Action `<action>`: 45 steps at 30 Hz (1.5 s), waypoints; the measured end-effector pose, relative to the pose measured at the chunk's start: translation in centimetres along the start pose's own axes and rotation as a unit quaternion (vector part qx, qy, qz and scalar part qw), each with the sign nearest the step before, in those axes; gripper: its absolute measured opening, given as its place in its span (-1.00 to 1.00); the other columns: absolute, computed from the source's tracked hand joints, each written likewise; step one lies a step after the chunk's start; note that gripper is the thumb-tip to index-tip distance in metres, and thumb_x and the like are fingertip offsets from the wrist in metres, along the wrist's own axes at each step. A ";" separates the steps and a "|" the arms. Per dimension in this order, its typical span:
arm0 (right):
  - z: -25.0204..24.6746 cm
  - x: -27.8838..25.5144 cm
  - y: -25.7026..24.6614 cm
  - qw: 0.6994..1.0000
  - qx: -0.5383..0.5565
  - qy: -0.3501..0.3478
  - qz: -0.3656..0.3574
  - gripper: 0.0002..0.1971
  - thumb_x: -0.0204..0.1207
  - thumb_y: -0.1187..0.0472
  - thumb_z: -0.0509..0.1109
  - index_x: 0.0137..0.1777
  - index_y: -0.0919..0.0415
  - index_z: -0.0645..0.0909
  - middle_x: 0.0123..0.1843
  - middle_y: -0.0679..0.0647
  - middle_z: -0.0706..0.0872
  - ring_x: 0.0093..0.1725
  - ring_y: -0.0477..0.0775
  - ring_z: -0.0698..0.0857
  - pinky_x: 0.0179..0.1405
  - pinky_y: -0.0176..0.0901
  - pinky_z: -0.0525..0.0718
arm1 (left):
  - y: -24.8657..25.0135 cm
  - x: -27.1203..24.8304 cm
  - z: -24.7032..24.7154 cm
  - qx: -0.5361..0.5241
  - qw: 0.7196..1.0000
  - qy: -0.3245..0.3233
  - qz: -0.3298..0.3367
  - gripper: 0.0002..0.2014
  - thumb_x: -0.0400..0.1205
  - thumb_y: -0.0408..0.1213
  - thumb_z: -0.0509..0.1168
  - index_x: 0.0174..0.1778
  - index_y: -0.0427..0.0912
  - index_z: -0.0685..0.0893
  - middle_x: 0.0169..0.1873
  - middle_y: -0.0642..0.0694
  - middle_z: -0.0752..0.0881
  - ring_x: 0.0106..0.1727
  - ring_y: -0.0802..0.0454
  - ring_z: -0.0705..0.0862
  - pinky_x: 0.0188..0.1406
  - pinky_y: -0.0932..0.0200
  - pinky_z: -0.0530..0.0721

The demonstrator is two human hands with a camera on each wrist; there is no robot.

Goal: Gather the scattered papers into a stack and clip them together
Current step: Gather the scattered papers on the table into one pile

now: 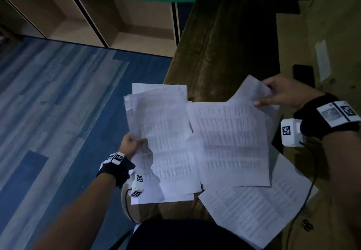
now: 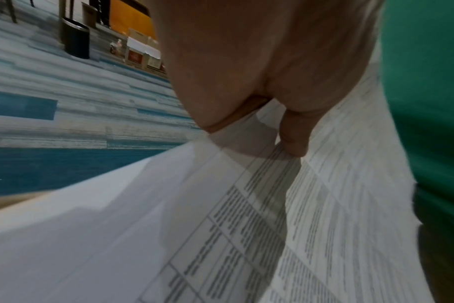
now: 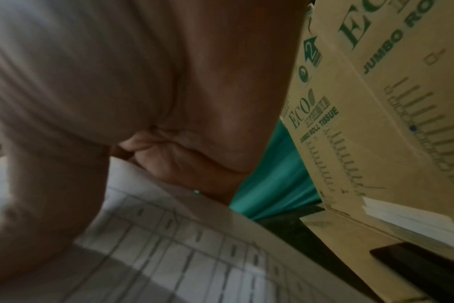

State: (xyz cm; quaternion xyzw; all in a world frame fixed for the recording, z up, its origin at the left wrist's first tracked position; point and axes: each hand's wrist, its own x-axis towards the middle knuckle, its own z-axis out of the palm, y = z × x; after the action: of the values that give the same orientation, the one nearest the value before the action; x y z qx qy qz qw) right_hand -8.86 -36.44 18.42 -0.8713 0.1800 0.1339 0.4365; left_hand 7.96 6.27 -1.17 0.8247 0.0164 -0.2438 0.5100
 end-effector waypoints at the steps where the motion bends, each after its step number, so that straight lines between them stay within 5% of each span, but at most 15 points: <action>1: 0.1 0.1 -0.2 1.000 -0.006 -0.005 -0.005 -0.65 0.38 0.30 0.56 0.18 0.18 0.70 0.10 0.01 0.79 0.12 -0.09 0.73 0.15 -0.01 0.66 | 0.1 0.1 0.5 0.008 1.000 -0.009 0.007 -0.89 0.45 -0.43 0.44 -0.30 -0.28 0.62 -0.46 -0.11 0.68 -0.43 -0.04 0.64 -0.44 0.19 0.66; 5: -0.5 0.0 -1.6 1.000 -0.005 0.014 -0.021 -0.73 0.40 0.29 0.56 0.05 0.02 0.67 -0.04 -0.18 0.74 -0.09 -0.34 0.73 -0.01 -0.24 0.63 | 0.5 0.7 1.8 0.029 0.997 -0.059 0.036 -0.86 0.46 -0.34 0.47 -0.26 -0.10 0.62 -0.44 -0.01 0.67 -0.35 -0.02 0.62 -0.34 0.15 0.67; 8: 0.4 1.1 -2.8 0.995 -0.066 0.074 -0.025 -0.67 0.44 0.16 0.54 0.19 -0.03 0.64 -0.04 -0.12 0.70 -0.05 -0.17 0.65 -0.07 -0.16 0.55 | 0.7 0.6 3.3 0.031 0.991 -0.127 0.028 -0.84 0.29 -0.10 0.48 -0.31 -0.04 0.69 -0.48 0.07 0.73 -0.37 -0.02 0.65 -0.21 0.04 0.65; 13: 6.4 4.9 -1.8 0.988 -0.131 0.078 -0.004 -0.65 0.46 0.25 0.50 0.24 0.05 0.63 0.09 0.04 0.70 0.15 0.10 0.68 0.10 -0.12 0.53 | 3.3 -1.7 6.9 -0.066 0.974 -0.212 -0.032 -0.79 0.72 -0.47 0.24 -0.23 -0.30 0.67 -0.50 0.00 0.81 -0.50 0.12 0.74 -0.19 0.04 0.58; 17: 11.4 6.6 -0.9 0.978 -0.155 0.132 0.040 -0.68 0.54 0.27 0.36 0.26 -0.03 0.57 0.22 0.17 0.72 0.19 0.25 0.69 0.23 0.16 0.64 | 3.3 -3.0 8.0 -0.159 0.938 -0.275 -0.135 -0.43 0.78 0.18 -0.08 0.17 -0.10 0.74 0.01 -0.03 0.87 0.07 0.01 0.84 0.16 -0.02 0.68; 21: 14.7 7.5 -0.4 0.959 -0.204 0.195 -0.005 -0.59 0.56 0.26 0.36 0.38 -0.04 0.50 0.39 0.12 0.60 0.46 0.22 0.47 0.43 0.15 0.40 | 2.5 -3.7 8.0 -0.203 0.920 -0.287 -0.173 0.00 0.37 0.65 -0.16 0.38 -0.01 0.68 0.36 -0.18 0.72 0.43 -0.20 0.65 0.52 -0.24 0.46; 24: 15.4 7.8 1.6 0.954 -0.189 0.233 -0.010 -0.44 0.53 0.21 0.41 0.51 0.00 0.37 0.61 0.14 0.36 0.63 0.23 0.25 0.61 0.22 0.14 | 1.8 -3.8 7.9 -0.237 0.907 -0.289 -0.195 0.07 0.45 0.61 -0.29 0.49 -0.15 0.58 0.39 -0.28 0.69 0.44 -0.27 0.64 0.50 -0.27 0.47; 26: 15.3 7.0 3.8 0.960 -0.112 0.250 0.065 -0.46 0.55 0.23 0.39 0.51 -0.02 0.38 0.64 0.09 0.27 0.62 0.29 0.25 0.56 0.23 0.25 | 1.5 -3.9 7.8 -0.255 0.901 -0.282 -0.208 0.01 0.53 0.55 -0.22 0.52 -0.22 0.53 0.36 -0.30 0.71 0.34 -0.21 0.72 0.40 -0.18 0.60; 28: 15.0 5.5 7.2 0.956 -0.041 0.244 0.158 -0.55 0.54 0.29 0.37 0.42 0.04 0.49 0.55 0.12 0.39 0.50 0.29 0.44 0.40 0.17 0.49 | 1.8 -4.3 7.9 -0.253 0.903 -0.277 -0.209 -0.29 0.74 0.26 -0.11 0.42 -0.27 0.58 0.09 -0.26 0.85 0.01 -0.03 0.87 -0.04 0.09 0.79; 30: 14.4 3.1 10.9 0.943 -0.030 0.212 0.256 -0.55 0.49 0.34 0.41 0.38 0.11 0.55 0.45 0.20 0.50 0.38 0.29 0.57 0.31 0.16 0.60 | 2.6 -4.8 8.0 -0.203 0.917 -0.300 -0.166 -0.72 0.80 -0.25 0.12 0.31 -0.31 0.61 0.13 -0.37 0.81 -0.09 0.01 0.88 -0.27 0.21 0.81; 32: 13.8 0.0 14.2 0.919 -0.073 0.157 0.353 -0.44 0.38 0.26 0.51 0.41 0.09 0.53 0.46 0.23 0.50 0.35 0.32 0.58 0.32 0.22 0.60 | 2.6 -4.7 8.2 -0.110 0.938 -0.304 -0.123 -0.71 0.61 -0.52 0.40 0.25 -0.29 0.66 0.20 -0.31 0.80 -0.01 -0.06 0.87 -0.14 0.11 0.84; 34: 13.9 -2.8 16.3 0.892 -0.161 0.105 0.409 -0.21 0.16 0.05 0.65 0.43 0.02 0.47 0.48 0.19 0.42 0.40 0.32 0.52 0.34 0.24 0.59 | 2.4 -4.6 8.6 -0.012 0.960 -0.266 -0.088 -0.57 0.41 -0.42 0.61 0.19 -0.14 0.73 0.07 -0.11 0.87 0.02 -0.09 0.87 0.03 -0.10 0.84; 39: 15.6 -5.3 17.9 0.899 -0.205 0.062 0.382 0.12 0.02 0.12 0.77 0.58 0.02 0.22 0.63 0.14 0.26 0.59 0.30 0.29 0.48 0.29 0.42 | 3.3 -4.5 11.2 0.148 0.972 -0.185 -0.008 -0.47 0.28 -0.28 0.69 0.15 -0.11 0.71 0.13 -0.06 0.82 0.15 -0.07 0.77 0.24 -0.05 0.73; 41: 15.5 -5.3 18.6 0.902 -0.192 0.075 0.379 0.00 0.05 0.14 0.75 0.50 0.00 0.32 0.53 0.11 0.41 0.47 0.26 0.47 0.38 0.26 0.53 | 3.8 -4.6 11.8 0.192 0.964 -0.182 0.003 -0.51 0.33 -0.36 0.65 0.18 -0.22 0.72 0.05 -0.07 0.80 0.11 -0.07 0.75 0.12 0.08 0.71; 45: 13.8 -5.1 19.0 0.916 -0.196 0.113 0.332 -0.82 0.35 0.12 0.54 -0.10 -0.07 0.63 -0.07 0.04 0.71 -0.16 0.12 0.72 -0.07 0.07 0.76 | 3.4 -3.8 11.0 0.199 0.968 -0.154 -0.022 -0.66 0.31 -0.30 0.56 0.02 -0.18 0.80 -0.16 -0.03 0.85 -0.09 -0.06 0.83 -0.33 0.29 0.67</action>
State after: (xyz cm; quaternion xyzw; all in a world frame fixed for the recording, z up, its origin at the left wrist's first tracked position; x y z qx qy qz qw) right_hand -22.70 -34.80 -1.13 -0.8387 0.4774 0.2043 0.1641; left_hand 1.32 -3.88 -0.76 0.8613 -0.0929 -0.3778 0.3268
